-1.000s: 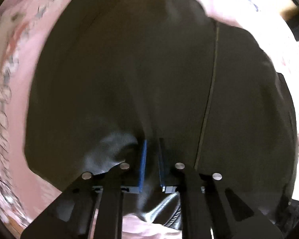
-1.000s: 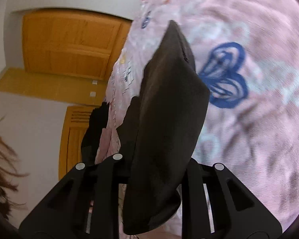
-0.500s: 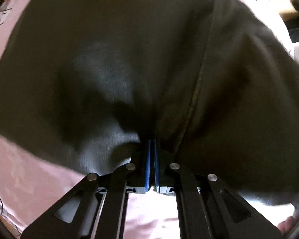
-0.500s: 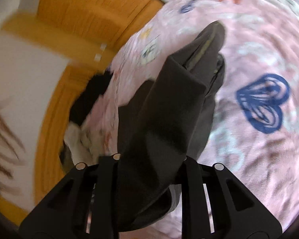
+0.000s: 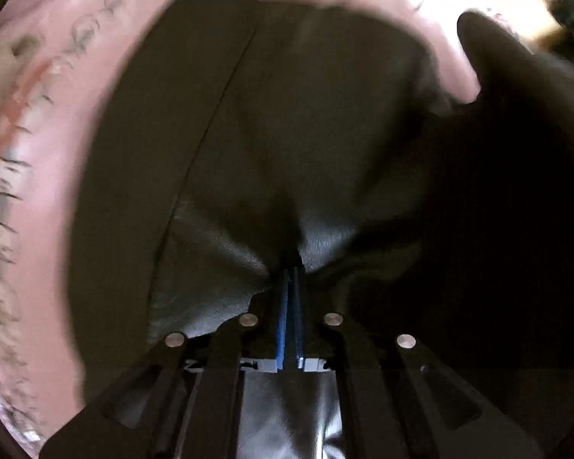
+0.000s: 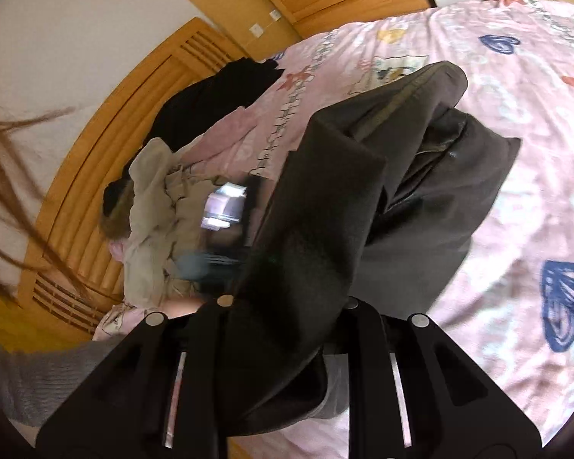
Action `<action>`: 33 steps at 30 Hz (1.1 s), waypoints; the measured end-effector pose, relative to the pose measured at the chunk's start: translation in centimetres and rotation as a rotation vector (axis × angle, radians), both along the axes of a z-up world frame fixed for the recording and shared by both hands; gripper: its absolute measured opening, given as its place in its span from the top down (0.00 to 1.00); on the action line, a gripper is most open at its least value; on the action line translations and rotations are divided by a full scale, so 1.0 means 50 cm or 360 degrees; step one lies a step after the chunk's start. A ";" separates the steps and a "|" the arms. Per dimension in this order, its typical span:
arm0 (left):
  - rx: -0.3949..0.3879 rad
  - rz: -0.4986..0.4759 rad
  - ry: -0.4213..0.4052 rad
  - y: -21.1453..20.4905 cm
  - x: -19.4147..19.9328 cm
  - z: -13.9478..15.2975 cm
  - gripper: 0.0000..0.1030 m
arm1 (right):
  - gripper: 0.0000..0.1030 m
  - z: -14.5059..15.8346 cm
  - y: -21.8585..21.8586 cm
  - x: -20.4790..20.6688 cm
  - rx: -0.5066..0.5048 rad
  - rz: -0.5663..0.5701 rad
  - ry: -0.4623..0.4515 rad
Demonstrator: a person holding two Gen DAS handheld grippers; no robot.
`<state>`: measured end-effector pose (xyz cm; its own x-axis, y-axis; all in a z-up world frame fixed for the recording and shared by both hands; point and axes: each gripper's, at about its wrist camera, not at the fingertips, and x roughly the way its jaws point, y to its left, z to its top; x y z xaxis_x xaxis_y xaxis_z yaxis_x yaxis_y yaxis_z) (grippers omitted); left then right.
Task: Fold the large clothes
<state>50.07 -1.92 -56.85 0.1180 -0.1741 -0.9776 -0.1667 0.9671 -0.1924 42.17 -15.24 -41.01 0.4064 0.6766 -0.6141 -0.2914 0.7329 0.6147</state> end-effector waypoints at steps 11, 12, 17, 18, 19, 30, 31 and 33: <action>0.0136 0.0170 0.0363 0.168 -0.180 0.077 0.96 | 0.84 0.077 0.247 0.016 -0.0156 0.0414 -0.0171; 0.0119 0.0234 0.0387 0.208 -0.219 0.079 0.96 | 0.84 0.071 0.277 0.015 -0.0192 0.0480 -0.0158; -0.0017 0.0314 0.0508 0.279 -0.323 -0.057 0.96 | 0.84 -0.005 0.421 -0.008 -0.0435 0.0773 -0.0076; -0.0009 0.0289 0.0457 0.278 -0.328 -0.073 0.98 | 0.84 -0.036 0.459 -0.021 -0.0536 0.0856 -0.0067; -0.0037 0.0270 0.0422 0.278 -0.330 -0.075 0.98 | 0.84 -0.052 0.479 -0.028 -0.0592 0.0899 -0.0062; -0.0192 0.0178 -0.0002 0.396 -0.233 0.071 0.96 | 0.84 -0.040 0.457 -0.079 -0.0682 0.0415 -0.0141; -0.0179 0.0125 -0.0004 0.361 -0.218 0.068 0.96 | 0.84 -0.029 0.454 -0.089 -0.0727 0.0325 -0.0185; -0.0229 -0.0011 -0.0057 0.324 -0.149 0.099 0.98 | 0.84 -0.022 0.474 -0.111 -0.0869 0.0256 -0.0314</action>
<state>42.64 14.28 -51.92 0.1507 -0.3131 -0.9377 -0.1507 0.9302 -0.3348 36.63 8.43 -42.10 0.4668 0.3471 -0.8134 -0.4953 0.8646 0.0846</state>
